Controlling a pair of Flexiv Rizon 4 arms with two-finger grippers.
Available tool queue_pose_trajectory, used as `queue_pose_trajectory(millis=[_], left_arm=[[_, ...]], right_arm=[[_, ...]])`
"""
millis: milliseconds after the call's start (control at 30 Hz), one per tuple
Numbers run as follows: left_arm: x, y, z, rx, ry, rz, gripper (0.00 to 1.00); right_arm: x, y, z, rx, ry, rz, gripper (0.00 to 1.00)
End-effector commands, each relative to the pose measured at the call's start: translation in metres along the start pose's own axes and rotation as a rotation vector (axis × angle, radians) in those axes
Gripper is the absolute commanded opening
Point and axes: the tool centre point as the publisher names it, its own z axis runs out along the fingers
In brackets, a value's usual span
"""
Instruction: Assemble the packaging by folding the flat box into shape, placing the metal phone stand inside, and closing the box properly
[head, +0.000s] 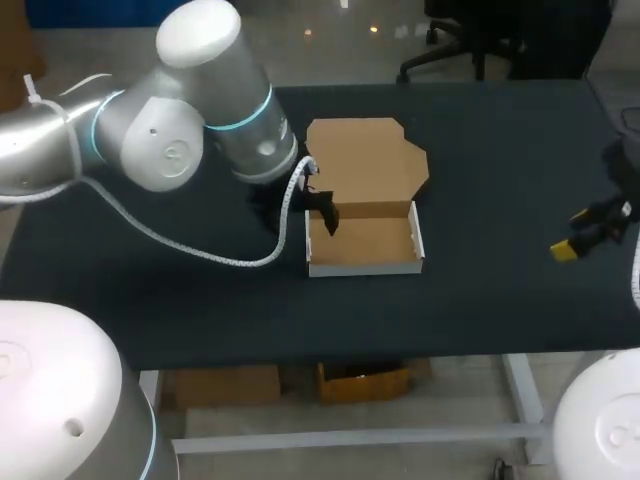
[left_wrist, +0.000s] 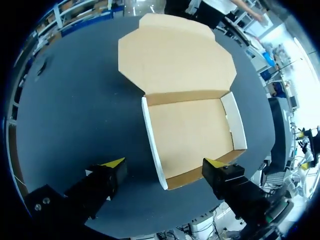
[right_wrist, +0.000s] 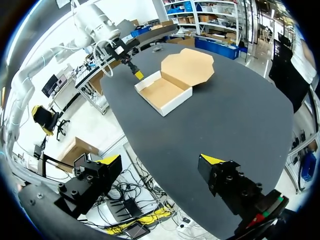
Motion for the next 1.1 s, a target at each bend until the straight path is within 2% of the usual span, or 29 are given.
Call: queue_pose_trajectory(millis=[33,500,833,1100], left_arm=[[-0.012,0.017,-0.033,0.047,0.066,0.014,1.0],[-0.033,0.057,-0.102,0.044,0.178,0.057,1.0],[-0.046,0.086,-0.142,0.063,0.169,0.037,1.0],[-0.052,0.105,-0.171,0.093,0.137,0.018,1.0]], right_arm=[[0.0,0.0,-0.003,-0.003,-0.003,0.026,1.0],[0.006,-0.002,-0.016,0.013,-0.026,0.153,1.0],[0.014,-0.009,-0.031,0.02,-0.046,0.299,1.0],[0.019,-0.015,-0.041,0.062,-0.084,0.426,1.0]])
